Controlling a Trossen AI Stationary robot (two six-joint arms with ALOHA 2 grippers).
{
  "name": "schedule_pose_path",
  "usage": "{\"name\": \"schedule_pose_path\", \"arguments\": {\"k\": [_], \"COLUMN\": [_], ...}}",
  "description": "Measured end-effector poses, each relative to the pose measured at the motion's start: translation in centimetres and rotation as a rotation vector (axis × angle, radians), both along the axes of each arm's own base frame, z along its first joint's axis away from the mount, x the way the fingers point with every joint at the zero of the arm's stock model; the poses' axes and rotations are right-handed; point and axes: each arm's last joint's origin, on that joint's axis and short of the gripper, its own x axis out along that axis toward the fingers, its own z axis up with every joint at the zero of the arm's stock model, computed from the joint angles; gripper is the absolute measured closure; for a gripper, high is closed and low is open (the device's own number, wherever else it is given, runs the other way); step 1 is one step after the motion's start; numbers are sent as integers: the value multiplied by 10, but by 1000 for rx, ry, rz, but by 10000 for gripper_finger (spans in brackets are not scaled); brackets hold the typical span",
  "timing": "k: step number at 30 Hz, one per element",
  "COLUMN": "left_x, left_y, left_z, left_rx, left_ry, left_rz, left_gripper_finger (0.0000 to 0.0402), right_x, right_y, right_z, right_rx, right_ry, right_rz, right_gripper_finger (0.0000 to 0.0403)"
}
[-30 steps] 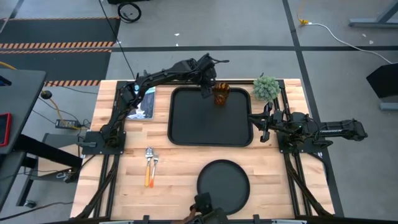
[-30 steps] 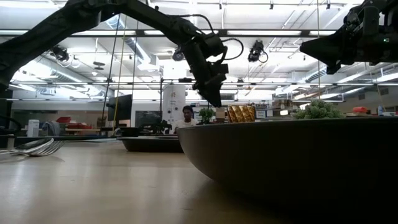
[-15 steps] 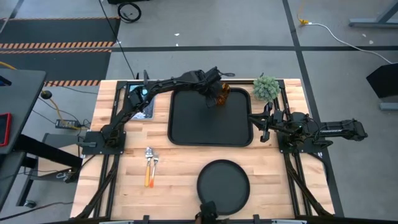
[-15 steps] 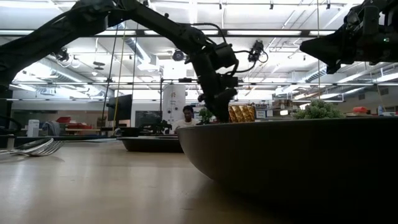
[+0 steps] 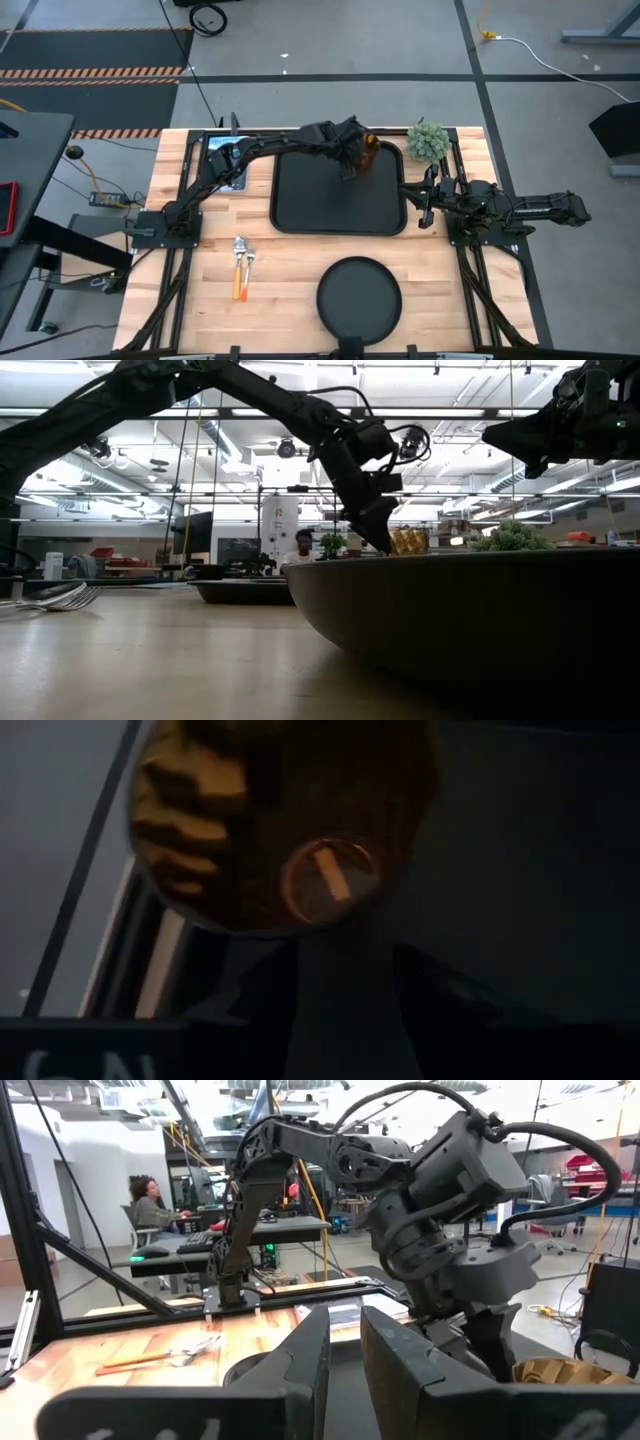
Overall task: Pick and place plate/cup/fork/spoon on tray
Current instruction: Put the brown cup on the black tray
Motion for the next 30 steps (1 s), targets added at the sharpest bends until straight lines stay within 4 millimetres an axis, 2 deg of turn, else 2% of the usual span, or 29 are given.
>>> {"name": "schedule_pose_path", "arguments": {"k": [11, 15, 30], "left_x": [-1, -4, 4], "left_y": [-4, -3, 10], "left_z": [-2, -4, -13], "left_rx": [-29, 17, 124], "left_ry": [24, 83, 31], "left_rz": [-97, -49, 39], "left_gripper_finger": [230, 230, 230], "right_x": [0, 0, 0], "right_y": [0, 0, 0], "right_z": [0, 0, 0], "right_rx": [0, 0, 0], "right_ry": [0, 0, 0], "right_rz": [0, 1, 0], "right_gripper_finger": [334, 334, 334]}}
